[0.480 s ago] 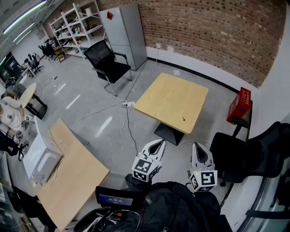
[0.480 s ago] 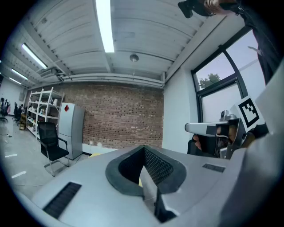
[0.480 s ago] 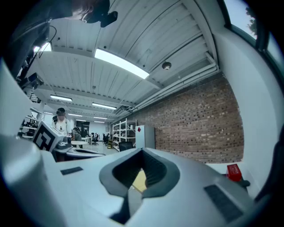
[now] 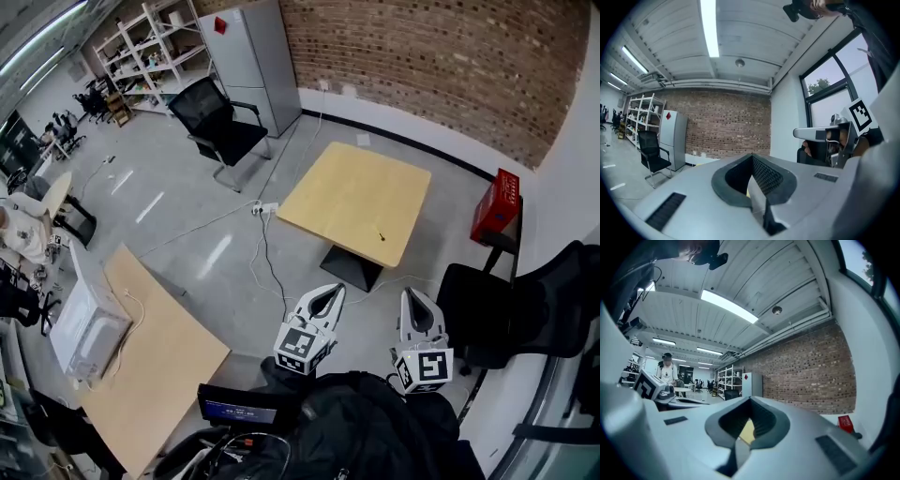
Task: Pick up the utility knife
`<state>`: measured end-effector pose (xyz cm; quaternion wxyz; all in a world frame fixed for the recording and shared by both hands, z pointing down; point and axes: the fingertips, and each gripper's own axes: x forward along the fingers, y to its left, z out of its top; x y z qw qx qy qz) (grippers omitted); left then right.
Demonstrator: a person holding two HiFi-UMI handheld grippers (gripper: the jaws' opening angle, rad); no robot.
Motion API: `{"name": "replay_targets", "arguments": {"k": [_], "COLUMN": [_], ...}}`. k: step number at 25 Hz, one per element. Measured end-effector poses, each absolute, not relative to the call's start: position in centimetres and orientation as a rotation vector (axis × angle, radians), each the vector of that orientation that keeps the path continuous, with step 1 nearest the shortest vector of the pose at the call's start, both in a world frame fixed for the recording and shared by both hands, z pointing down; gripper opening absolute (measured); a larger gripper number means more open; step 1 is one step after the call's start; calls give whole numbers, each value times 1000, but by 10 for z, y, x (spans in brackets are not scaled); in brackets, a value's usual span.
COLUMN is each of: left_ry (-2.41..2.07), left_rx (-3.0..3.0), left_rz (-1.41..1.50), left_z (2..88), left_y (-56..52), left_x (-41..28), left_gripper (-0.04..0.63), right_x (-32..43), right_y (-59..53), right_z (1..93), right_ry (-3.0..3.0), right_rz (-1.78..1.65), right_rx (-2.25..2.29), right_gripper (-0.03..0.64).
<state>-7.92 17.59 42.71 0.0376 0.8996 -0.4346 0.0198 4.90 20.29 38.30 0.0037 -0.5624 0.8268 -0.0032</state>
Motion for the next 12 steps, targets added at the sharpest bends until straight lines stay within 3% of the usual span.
{"name": "replay_targets", "arguments": {"k": [12], "left_ry": [-1324], "left_rx": [2741], "left_rz": [78], "left_z": [440], "left_y": [188], "left_x": [-102], "left_gripper": [0], "right_x": [35], "right_y": [215], "right_z": [397], "right_ry": [2560], "right_rz": [-64], "right_rx": [-1814], "right_gripper": [5]}}
